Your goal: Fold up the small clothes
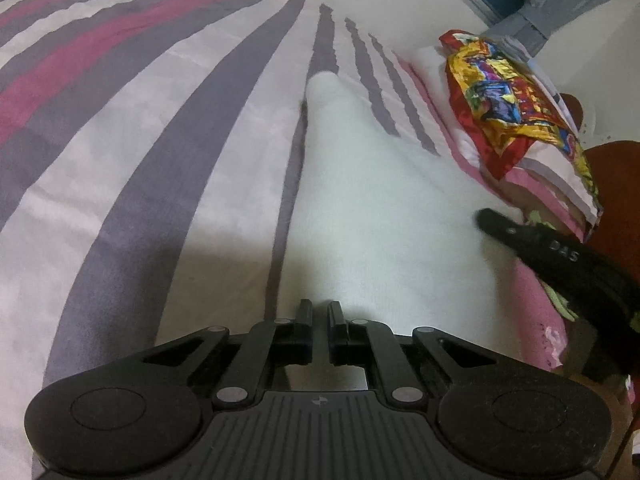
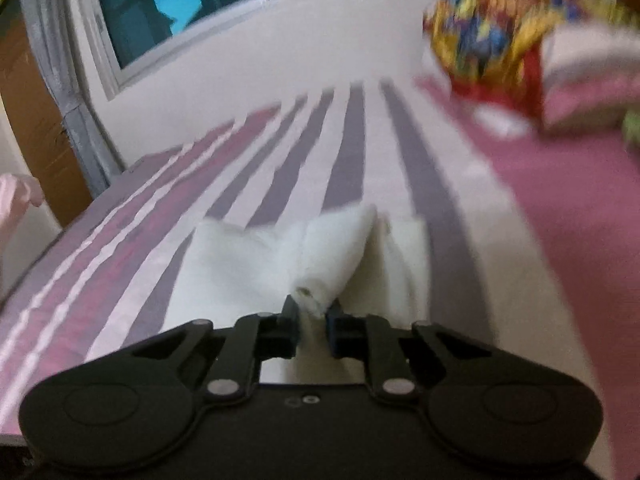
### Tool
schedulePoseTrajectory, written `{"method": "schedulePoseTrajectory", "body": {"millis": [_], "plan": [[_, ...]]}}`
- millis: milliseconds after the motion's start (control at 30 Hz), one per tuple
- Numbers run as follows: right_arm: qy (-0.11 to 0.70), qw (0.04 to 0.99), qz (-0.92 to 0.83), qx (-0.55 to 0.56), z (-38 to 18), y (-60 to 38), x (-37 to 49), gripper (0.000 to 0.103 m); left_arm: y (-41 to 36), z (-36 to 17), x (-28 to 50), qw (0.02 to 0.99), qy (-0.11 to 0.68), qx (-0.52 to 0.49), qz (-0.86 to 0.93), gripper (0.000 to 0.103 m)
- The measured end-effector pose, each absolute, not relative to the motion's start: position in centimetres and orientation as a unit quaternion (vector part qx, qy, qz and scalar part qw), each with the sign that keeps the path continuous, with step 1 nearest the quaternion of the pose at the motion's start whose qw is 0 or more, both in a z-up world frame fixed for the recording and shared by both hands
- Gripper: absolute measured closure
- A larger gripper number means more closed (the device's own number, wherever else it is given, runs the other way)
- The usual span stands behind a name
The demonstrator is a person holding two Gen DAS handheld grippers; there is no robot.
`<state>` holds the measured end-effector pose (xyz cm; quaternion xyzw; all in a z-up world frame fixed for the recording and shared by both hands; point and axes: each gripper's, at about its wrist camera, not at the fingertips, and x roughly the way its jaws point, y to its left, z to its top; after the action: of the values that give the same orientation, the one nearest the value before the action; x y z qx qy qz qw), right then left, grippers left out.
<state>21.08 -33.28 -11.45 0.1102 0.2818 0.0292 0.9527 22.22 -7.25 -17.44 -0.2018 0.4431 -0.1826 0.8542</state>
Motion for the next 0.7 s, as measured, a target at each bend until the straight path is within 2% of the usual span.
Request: {"method": "schedulePoseTrajectory", "body": {"millis": [67, 200, 367, 433, 567, 700], "plan": [[0.261, 0.961, 0.001, 0.090, -11.1, -33.6, 20.1, 0.091, -7.5, -17.3, 22.1, 0.854, 0.443, -0.201, -0.186, 0.097], [0.344, 0.934, -0.023, 0.097, -13.9, -35.4, 22.5, 0.090, -8.0, -17.2, 21.9, 0.852, 0.449, -0.195, -0.185, 0.097], [0.352, 0.929, -0.051, 0.107, -13.7, -36.2, 21.8, 0.077, -7.7, -17.1, 21.5, 0.848, 0.457, -0.193, -0.187, 0.097], [0.330, 0.934, -0.048, 0.127, -12.5, -36.2, 20.1, 0.073, -7.6, -17.0, 21.3, 0.847, 0.459, -0.197, -0.183, 0.097], [0.299, 0.947, -0.006, 0.116, -10.8, -34.6, 16.8, 0.073, -7.9, -16.8, 20.2, 0.848, 0.459, -0.190, -0.187, 0.097], [0.337, 0.939, 0.033, 0.069, -12.1, -32.3, 15.1, 0.075, -8.6, -17.2, 19.1, 0.841, 0.471, -0.174, -0.200, 0.097]]}}
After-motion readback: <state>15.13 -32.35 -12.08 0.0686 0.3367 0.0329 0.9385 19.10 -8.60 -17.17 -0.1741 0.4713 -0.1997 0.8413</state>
